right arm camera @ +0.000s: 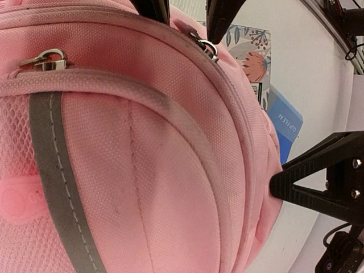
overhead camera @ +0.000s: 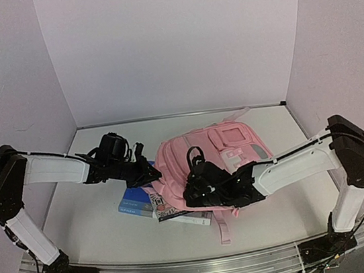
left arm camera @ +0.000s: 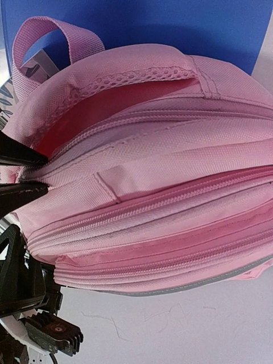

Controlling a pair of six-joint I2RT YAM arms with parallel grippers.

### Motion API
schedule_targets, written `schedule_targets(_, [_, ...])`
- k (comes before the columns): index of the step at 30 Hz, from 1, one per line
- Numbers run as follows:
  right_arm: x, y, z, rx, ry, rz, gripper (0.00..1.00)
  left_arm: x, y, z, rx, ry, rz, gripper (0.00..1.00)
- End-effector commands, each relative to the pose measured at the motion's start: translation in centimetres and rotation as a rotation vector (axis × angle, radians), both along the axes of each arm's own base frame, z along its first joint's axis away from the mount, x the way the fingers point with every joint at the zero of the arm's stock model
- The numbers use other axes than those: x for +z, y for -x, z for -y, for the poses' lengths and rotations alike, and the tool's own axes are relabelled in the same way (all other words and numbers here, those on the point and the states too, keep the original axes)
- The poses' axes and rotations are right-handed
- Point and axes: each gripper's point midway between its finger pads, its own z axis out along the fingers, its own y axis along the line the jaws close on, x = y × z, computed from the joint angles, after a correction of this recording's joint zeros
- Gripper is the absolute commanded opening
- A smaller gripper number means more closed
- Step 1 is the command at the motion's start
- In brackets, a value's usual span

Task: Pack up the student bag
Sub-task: Zip the student bag at the center of the board.

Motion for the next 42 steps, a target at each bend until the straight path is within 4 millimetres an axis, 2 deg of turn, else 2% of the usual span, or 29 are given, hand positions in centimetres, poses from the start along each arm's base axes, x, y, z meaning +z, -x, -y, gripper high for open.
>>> schedule_targets(1, [0.2,-0.8,-0.6,-0.024,0.021,0.034,0.19,1.6,-0.9,0.8,-0.016,0.037,0.052,0.09])
schedule_targets(5, [0.5,-0.9,-0.4,-0.036,0.023,0.040,0.07,1.5,-1.1,0.4,-0.003,0.026,0.056,0.01])
schedule_targets(7, [0.7,-0.8,-0.2,-0.032,0.022,0.034,0.00,1.5,-1.4,-0.1,0.010,0.024,0.057,0.00])
schedule_targets(13, [1.3,0.7,1.3,0.011,0.026,-0.003,0.00,1.8,-2.5,-1.8,0.041,0.014,0.073,0.00])
schedule_targets(17, [1.2,1.9,3.1,0.046,0.037,-0.049,0.00,2.5,-3.2,-3.4,0.066,0.006,0.095,0.00])
schedule_targets(21, [1.3,2.1,5.2,0.099,0.066,-0.100,0.00,3.2,-3.7,-4.6,0.085,0.008,0.118,0.00])
schedule_targets(25, [1.2,1.5,6.9,0.147,0.057,-0.161,0.00,3.3,-3.7,-5.4,0.082,-0.013,0.117,0.00])
schedule_targets(33, [-0.3,-0.2,11.8,0.125,0.110,-0.222,0.00,4.0,-4.3,-7.3,0.119,-0.033,0.136,0.00])
schedule_targets(39, [-0.9,-1.2,13.9,0.089,0.136,-0.219,0.00,4.4,-4.8,-7.2,0.106,-0.030,0.144,0.00])
schedule_targets(42, [0.1,-1.5,13.6,0.104,0.118,-0.196,0.00,4.8,-5.3,-6.7,0.089,-0.014,0.149,0.00])
